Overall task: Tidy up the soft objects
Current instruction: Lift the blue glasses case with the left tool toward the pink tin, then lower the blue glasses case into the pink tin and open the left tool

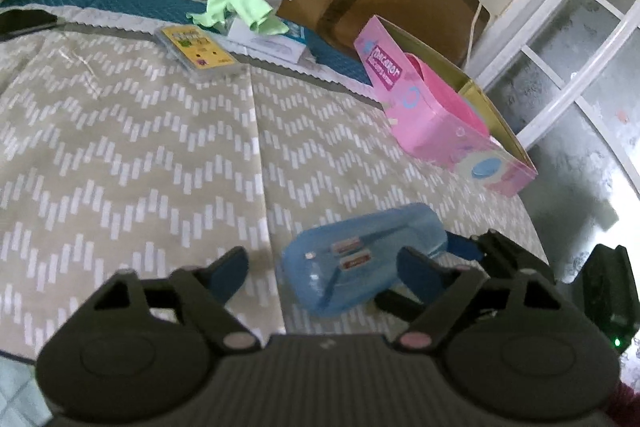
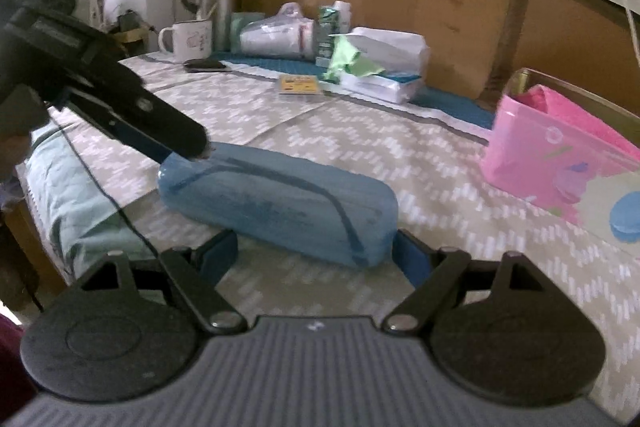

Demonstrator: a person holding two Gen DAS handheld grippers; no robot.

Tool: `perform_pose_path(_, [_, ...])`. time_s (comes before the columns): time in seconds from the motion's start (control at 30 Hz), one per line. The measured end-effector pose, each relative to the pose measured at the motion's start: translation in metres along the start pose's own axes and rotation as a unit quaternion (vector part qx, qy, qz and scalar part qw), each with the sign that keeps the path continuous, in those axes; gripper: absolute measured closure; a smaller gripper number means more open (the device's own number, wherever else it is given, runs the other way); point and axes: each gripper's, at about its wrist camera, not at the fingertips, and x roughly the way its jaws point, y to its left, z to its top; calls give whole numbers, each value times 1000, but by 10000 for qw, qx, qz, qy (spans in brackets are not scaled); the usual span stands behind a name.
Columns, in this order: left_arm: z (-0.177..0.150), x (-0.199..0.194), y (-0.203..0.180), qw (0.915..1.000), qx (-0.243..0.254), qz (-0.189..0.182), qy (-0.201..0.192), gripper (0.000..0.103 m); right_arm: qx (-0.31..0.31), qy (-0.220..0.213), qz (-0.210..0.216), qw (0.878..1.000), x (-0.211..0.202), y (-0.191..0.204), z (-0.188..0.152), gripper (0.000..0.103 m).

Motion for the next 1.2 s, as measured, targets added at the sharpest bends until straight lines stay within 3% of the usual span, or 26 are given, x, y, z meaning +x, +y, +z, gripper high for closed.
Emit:
perform_pose_path(0.2, [-3,2,6,9997,-179,-113,-78,39,-222,242,132,9994,1,4,7,15])
perform_pose_path(0.3, [-3,1,13,9992,-314,-225,-130,43,-748,302,181,9966,-4,6,9,16])
perform_pose_path(0.43, [-3,1,16,9989,-323,-302,-141,43,-2076,381,35,9775,-2,5,20,15])
perform_pose_path(0.57, [-4,1,16,9989,-283,-320,-178,43,-2579,792,755,9600,16,-5,40,14])
perform_pose_path(0.7, [-7,-1,15,9989,-272,-321,-193,43,-2405,1251,1465,9514,40,-19,58,14])
perform_pose_path(0.8, [-9,-2,10,9993,-193,-263,-189,43,-1536,1796,1889,9531,56,-40,64,14])
perform_pose_path(0.83, [-9,-1,9,9994,-168,-253,-179,43,-1455,1711,1915,9554,54,-42,62,19])
perform_pose_path(1.07, [3,11,-5,9998,-10,-112,-151,39,-998,1076,1541,9771,15,-49,33,33])
perform_pose_path(1.2, [27,29,-31,9993,325,-166,-84,39,-646,717,1053,9897,-7,-63,24,35])
